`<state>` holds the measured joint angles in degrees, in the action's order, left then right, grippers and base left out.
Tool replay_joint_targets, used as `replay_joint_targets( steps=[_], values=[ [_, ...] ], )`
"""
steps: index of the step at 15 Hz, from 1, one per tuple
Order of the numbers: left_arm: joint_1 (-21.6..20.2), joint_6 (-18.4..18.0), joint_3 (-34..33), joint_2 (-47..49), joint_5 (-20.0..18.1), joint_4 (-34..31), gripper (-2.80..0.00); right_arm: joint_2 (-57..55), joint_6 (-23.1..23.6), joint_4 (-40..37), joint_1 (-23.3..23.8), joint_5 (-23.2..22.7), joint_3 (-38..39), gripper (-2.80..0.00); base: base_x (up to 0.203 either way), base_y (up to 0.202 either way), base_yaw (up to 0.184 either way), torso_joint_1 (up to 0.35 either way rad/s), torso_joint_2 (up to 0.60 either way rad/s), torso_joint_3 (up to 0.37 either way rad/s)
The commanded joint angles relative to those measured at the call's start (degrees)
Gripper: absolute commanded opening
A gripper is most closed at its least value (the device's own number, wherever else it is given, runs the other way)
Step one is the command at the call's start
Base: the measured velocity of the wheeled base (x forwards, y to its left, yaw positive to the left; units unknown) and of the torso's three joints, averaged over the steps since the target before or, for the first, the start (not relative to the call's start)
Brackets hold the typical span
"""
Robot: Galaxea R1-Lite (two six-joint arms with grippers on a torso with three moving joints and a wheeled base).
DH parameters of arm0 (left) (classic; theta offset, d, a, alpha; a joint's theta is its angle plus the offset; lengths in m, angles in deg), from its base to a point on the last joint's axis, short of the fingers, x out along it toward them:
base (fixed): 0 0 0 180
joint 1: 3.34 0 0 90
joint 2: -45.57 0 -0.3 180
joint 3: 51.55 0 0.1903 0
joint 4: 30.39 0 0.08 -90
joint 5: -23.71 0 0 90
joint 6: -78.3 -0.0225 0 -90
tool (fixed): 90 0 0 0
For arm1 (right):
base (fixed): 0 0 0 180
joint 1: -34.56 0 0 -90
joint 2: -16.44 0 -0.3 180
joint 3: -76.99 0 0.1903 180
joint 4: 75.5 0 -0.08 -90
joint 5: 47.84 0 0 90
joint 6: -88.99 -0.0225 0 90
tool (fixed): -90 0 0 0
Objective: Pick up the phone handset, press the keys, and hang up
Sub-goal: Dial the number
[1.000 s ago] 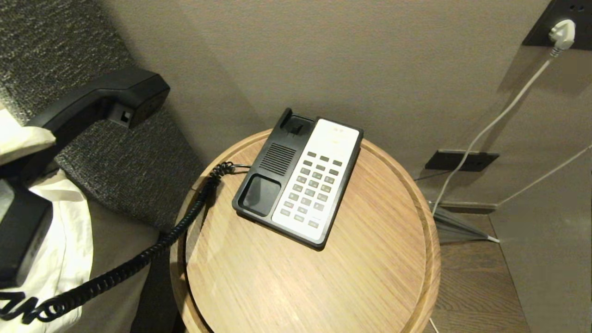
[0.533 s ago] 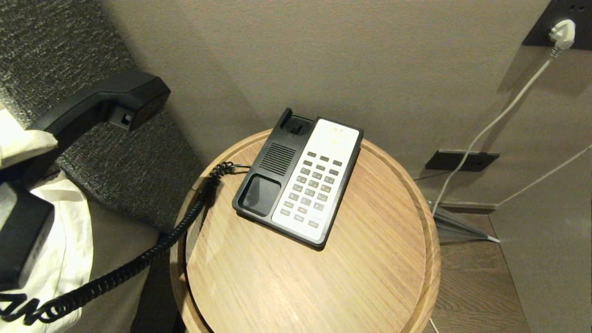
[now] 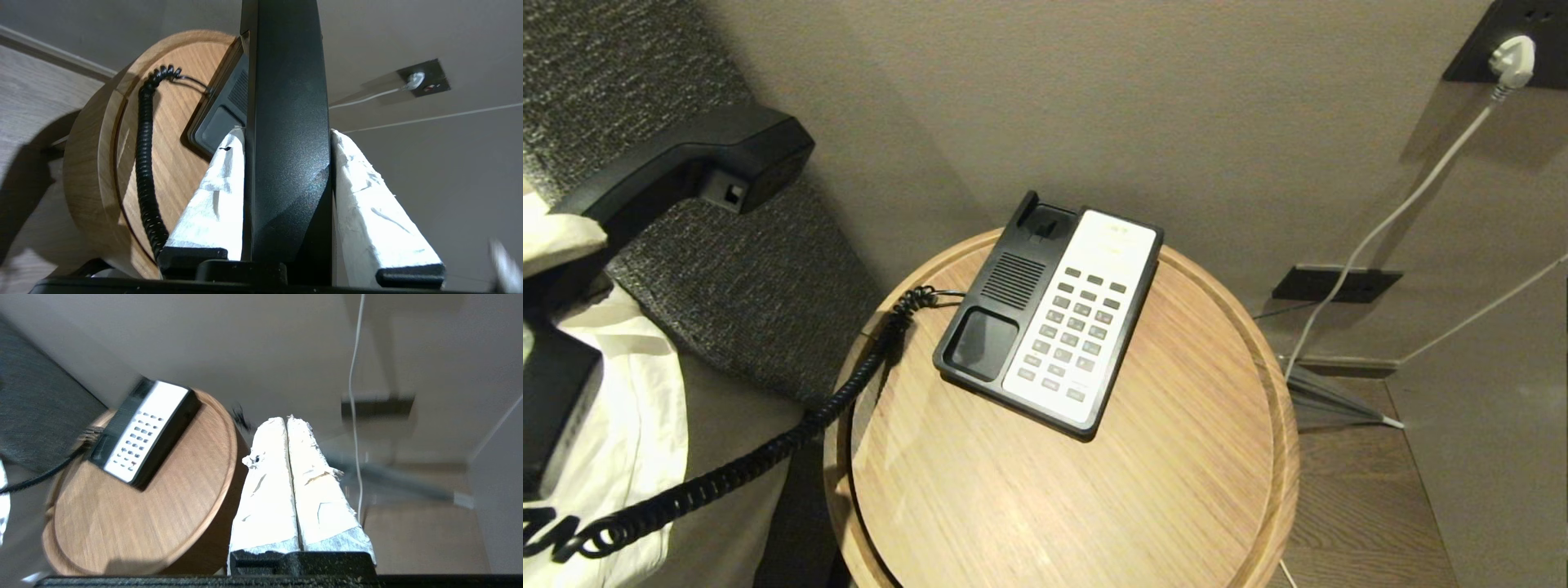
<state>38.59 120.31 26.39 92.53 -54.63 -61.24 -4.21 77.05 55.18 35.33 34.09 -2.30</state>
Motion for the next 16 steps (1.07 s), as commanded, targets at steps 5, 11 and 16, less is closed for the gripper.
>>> replay_joint_targets(
  steps=[5,11,16],
  values=[
    [0.00,0.35,-0.56,0.77,0.13,-0.07,-2.80,-53.73,-0.57,6.38,-9.26,1.24,-13.46,-2.80,0.000,0.000,0.000,0.000,0.00,0.000],
    [0.00,0.35,-0.51,0.62,0.21,-0.15,-2.80,-69.91,-7.02,12.18,-42.87,18.93,-26.56,-2.80,0.000,0.000,0.000,0.000,0.00,0.000],
    [0.00,-0.08,-1.92,-0.46,0.30,-0.16,-2.80,-73.82,-8.99,12.77,-50.42,23.71,-26.52,-2.80,0.000,0.000,0.000,0.000,0.00,0.000]
  ],
)
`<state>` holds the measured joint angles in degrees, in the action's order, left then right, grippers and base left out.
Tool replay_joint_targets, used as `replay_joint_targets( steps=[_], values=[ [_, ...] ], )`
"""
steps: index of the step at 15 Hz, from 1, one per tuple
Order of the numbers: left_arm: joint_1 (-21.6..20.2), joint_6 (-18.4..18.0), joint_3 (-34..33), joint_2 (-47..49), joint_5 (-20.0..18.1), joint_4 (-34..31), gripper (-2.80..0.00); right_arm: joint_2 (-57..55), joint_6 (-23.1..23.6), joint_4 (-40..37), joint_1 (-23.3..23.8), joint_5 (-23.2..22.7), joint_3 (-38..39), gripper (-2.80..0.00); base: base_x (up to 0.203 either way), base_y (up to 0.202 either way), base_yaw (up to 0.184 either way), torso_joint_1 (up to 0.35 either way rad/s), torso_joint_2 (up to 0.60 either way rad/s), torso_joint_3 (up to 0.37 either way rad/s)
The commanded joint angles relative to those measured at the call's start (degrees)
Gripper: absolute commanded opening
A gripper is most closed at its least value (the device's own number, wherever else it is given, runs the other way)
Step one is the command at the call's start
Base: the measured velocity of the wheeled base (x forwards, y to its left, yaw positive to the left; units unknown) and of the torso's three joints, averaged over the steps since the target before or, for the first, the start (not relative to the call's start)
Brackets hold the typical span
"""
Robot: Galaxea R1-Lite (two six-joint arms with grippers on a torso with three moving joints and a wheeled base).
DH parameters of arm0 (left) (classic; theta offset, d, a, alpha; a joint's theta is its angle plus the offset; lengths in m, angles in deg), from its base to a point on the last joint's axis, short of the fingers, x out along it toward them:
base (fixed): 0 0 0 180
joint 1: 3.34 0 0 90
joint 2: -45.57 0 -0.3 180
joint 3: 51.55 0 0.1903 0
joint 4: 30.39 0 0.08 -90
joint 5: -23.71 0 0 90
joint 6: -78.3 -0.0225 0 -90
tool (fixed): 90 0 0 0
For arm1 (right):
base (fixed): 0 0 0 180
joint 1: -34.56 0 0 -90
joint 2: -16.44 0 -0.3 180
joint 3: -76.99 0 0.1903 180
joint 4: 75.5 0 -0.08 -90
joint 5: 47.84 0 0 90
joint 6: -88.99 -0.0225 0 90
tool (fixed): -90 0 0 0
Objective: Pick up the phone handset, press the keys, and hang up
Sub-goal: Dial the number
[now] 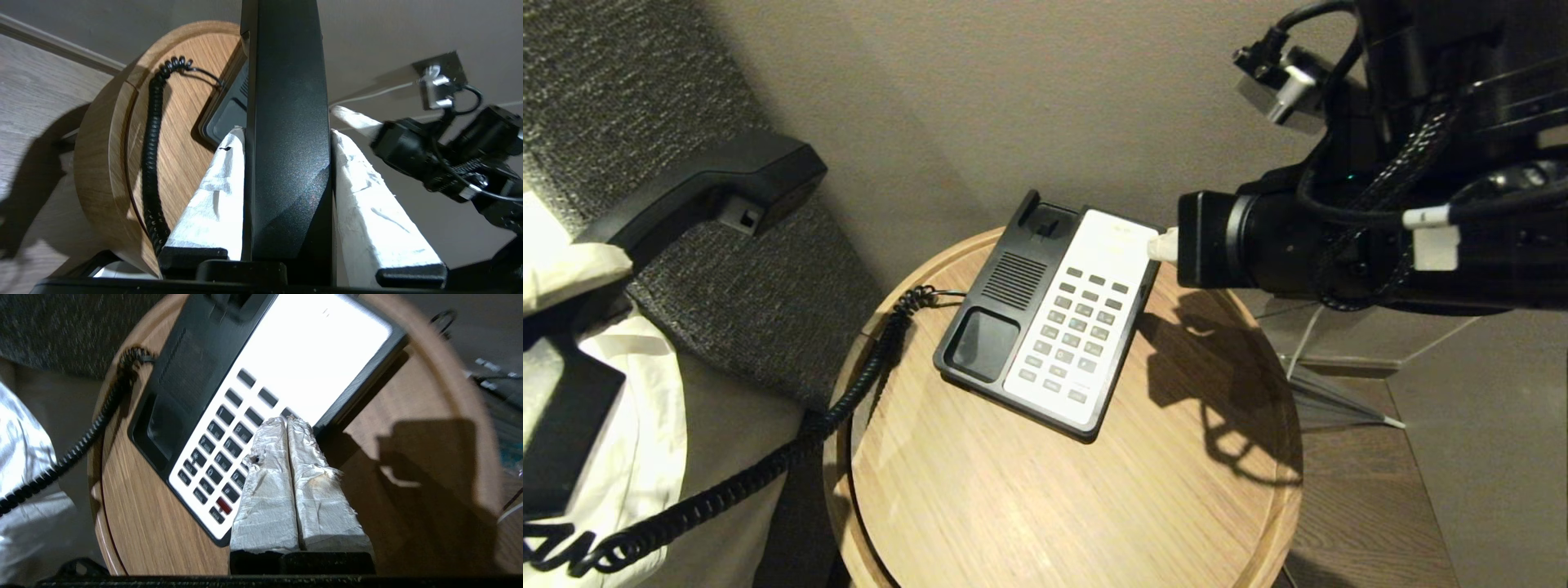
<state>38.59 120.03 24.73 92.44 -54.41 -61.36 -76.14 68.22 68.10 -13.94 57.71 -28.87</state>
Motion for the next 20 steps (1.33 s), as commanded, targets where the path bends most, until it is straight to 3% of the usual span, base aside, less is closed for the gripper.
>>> replay_joint_targets(
  steps=[1,6,20],
  values=[
    [0.00,0.20,-0.32,-0.38,0.08,-0.04,-2.80,-2.05,-0.23,-0.30,-1.70,0.09,0.26,-2.80,0.000,0.000,0.000,0.000,0.00,0.000],
    [0.00,0.20,-2.22,-1.21,0.08,0.04,-2.80,-2.61,-0.55,-1.29,-4.67,0.00,4.23,-2.80,0.000,0.000,0.000,0.000,0.00,0.000],
    [0.00,0.28,-4.98,-3.54,0.08,0.04,-2.80,-5.85,-0.45,1.60,-4.23,1.03,3.42,-2.80,0.000,0.000,0.000,0.000,0.00,0.000]
  ],
)
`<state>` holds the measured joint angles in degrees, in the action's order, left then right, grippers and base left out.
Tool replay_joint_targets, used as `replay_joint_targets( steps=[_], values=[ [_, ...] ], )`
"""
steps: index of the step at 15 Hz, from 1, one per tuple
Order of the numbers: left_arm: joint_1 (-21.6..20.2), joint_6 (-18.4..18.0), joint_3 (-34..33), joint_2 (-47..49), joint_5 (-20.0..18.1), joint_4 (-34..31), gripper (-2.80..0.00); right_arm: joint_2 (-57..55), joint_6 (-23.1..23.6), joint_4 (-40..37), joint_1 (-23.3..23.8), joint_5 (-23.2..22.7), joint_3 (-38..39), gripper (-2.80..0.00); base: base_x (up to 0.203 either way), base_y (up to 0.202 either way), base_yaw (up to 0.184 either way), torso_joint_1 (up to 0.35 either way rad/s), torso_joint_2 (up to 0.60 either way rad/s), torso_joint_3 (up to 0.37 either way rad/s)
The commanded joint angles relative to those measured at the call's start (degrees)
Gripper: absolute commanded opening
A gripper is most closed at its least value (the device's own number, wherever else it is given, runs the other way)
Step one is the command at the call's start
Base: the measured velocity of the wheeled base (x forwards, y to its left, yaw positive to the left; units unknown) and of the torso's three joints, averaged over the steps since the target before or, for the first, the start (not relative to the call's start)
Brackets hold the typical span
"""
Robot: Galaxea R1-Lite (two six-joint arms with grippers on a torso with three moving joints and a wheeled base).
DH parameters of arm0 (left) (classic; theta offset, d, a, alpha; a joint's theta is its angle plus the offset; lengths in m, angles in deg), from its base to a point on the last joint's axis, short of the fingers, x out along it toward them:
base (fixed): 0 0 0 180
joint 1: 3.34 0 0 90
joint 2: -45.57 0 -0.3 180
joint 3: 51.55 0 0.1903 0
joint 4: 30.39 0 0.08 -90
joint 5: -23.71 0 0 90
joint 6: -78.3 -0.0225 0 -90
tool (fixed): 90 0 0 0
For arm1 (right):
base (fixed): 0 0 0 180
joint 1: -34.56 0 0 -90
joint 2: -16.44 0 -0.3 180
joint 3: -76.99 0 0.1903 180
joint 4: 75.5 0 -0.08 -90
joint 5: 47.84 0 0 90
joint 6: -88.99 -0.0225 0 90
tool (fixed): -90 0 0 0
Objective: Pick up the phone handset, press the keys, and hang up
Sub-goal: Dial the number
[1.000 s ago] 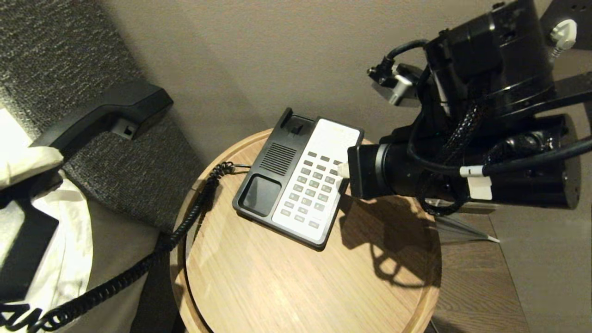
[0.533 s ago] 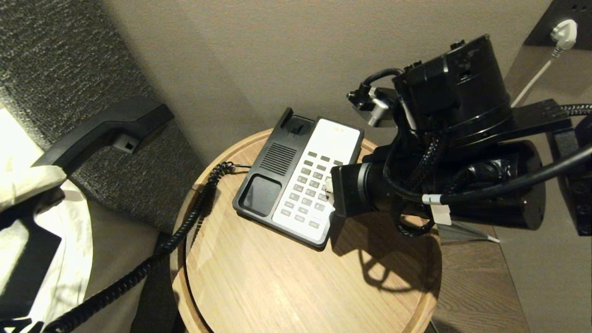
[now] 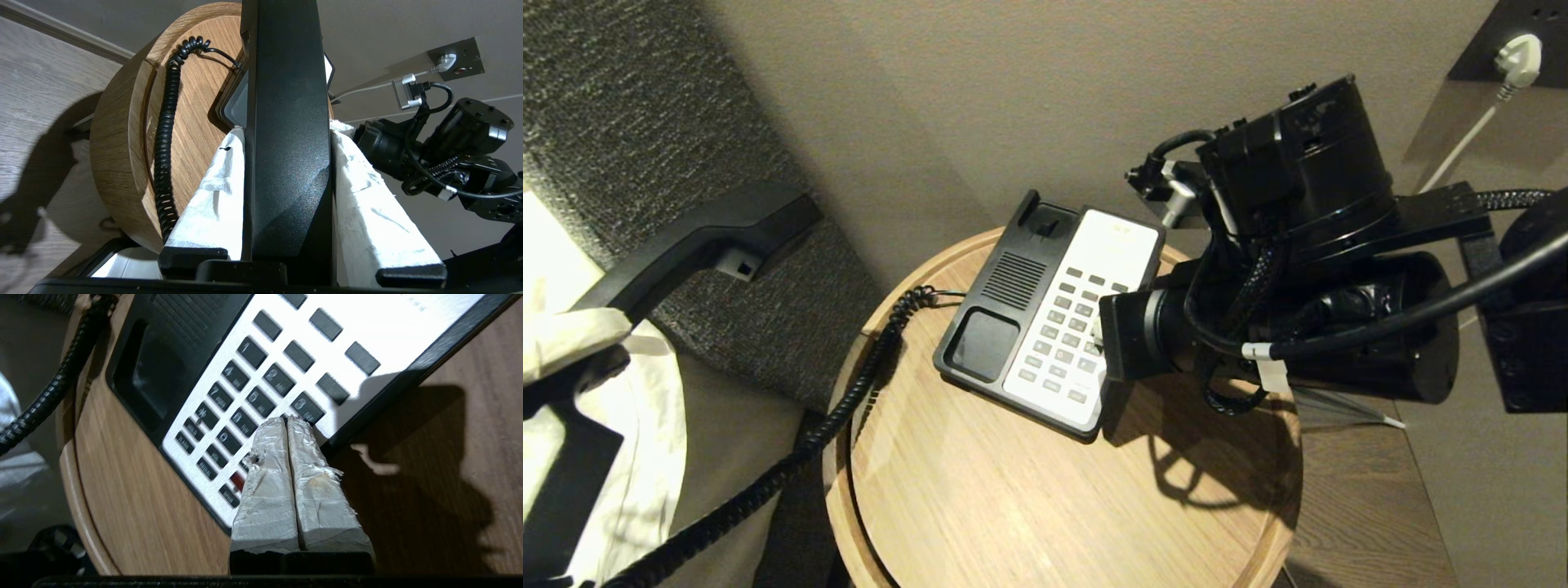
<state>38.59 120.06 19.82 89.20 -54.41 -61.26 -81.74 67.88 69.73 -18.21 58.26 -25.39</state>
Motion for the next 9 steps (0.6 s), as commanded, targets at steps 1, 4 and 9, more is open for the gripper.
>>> replay_joint_targets(
  steps=[1,4,9],
  values=[
    [0.00,0.25,0.07,-0.21,0.08,-0.06,-2.80,-0.34,-0.17,-0.04,0.14,0.60,0.02,-2.80,0.000,0.000,0.000,0.000,0.00,0.000],
    [0.00,0.17,-0.01,-0.30,0.08,-0.06,-2.80,-0.78,-0.08,0.07,0.65,0.68,0.01,-2.80,0.000,0.000,0.000,0.000,0.00,0.000],
    [0.00,0.25,-0.10,-0.47,0.08,-0.06,-2.80,-1.30,0.01,1.21,1.35,0.77,1.15,-2.80,0.000,0.000,0.000,0.000,0.00,0.000]
  ],
)
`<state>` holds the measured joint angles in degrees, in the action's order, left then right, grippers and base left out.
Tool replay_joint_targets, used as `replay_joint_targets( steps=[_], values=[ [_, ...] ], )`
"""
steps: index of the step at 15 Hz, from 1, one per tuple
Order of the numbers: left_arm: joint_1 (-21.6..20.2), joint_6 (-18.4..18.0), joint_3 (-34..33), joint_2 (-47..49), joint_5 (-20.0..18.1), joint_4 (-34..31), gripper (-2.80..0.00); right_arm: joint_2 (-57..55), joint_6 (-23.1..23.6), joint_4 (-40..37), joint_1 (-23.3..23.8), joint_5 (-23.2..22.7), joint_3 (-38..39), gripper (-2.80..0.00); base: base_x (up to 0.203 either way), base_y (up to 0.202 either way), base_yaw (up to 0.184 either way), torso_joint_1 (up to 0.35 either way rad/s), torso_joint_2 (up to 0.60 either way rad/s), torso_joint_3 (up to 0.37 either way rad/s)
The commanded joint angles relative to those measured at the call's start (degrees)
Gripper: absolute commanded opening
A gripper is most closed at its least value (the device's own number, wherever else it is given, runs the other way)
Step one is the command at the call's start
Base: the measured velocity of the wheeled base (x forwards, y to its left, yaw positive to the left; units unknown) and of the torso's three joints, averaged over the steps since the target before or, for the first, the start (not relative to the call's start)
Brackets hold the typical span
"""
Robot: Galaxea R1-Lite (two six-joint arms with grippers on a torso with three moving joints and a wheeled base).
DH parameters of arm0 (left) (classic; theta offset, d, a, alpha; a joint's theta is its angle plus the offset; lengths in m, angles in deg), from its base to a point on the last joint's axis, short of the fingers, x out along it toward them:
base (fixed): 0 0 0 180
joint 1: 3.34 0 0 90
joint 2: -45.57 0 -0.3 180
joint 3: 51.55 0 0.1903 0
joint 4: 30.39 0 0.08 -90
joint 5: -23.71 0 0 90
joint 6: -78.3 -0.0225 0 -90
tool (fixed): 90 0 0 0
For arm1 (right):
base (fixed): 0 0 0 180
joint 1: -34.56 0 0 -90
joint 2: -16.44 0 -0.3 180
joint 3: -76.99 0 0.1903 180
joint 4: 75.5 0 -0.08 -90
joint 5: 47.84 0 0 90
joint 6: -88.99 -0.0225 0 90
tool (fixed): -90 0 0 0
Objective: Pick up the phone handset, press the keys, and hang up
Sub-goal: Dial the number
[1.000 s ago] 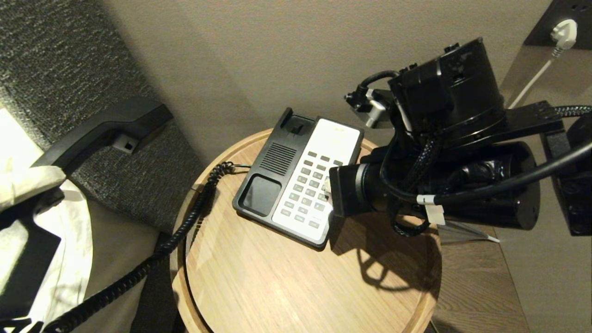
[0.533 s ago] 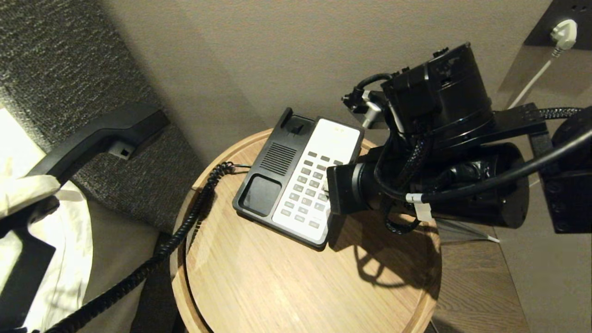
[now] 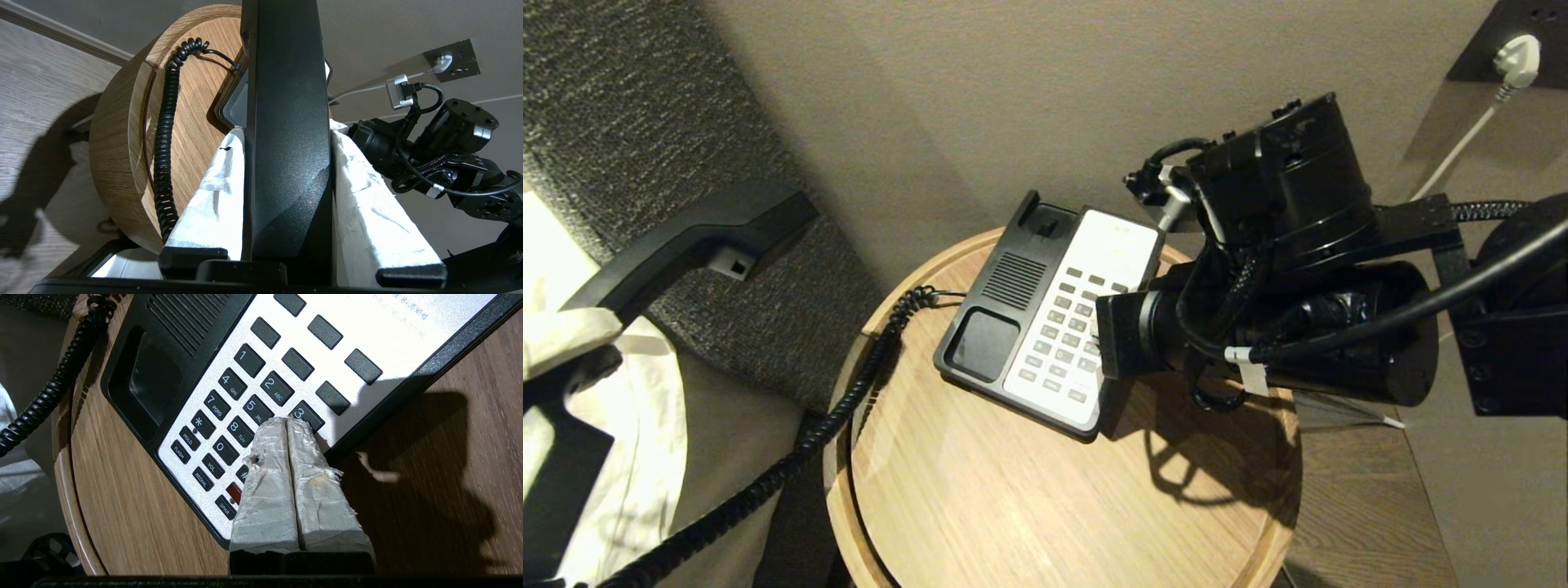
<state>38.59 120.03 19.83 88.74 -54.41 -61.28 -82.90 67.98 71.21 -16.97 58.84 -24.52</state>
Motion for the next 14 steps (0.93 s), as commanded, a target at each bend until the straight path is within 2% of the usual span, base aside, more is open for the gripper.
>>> replay_joint_targets(
  steps=[1,14],
  values=[
    [0.00,0.22,-0.04,0.04,0.08,-0.04,-2.80,-0.20,0.09,-0.23,0.12,0.20,0.32,-2.80,0.000,0.000,0.000,0.000,0.00,0.000],
    [-0.09,0.28,-3.33,-1.95,-0.01,0.05,-2.80,2.07,-0.53,-0.36,0.12,-0.17,0.30,-2.80,0.000,0.000,0.000,0.000,0.00,0.000]
  ],
)
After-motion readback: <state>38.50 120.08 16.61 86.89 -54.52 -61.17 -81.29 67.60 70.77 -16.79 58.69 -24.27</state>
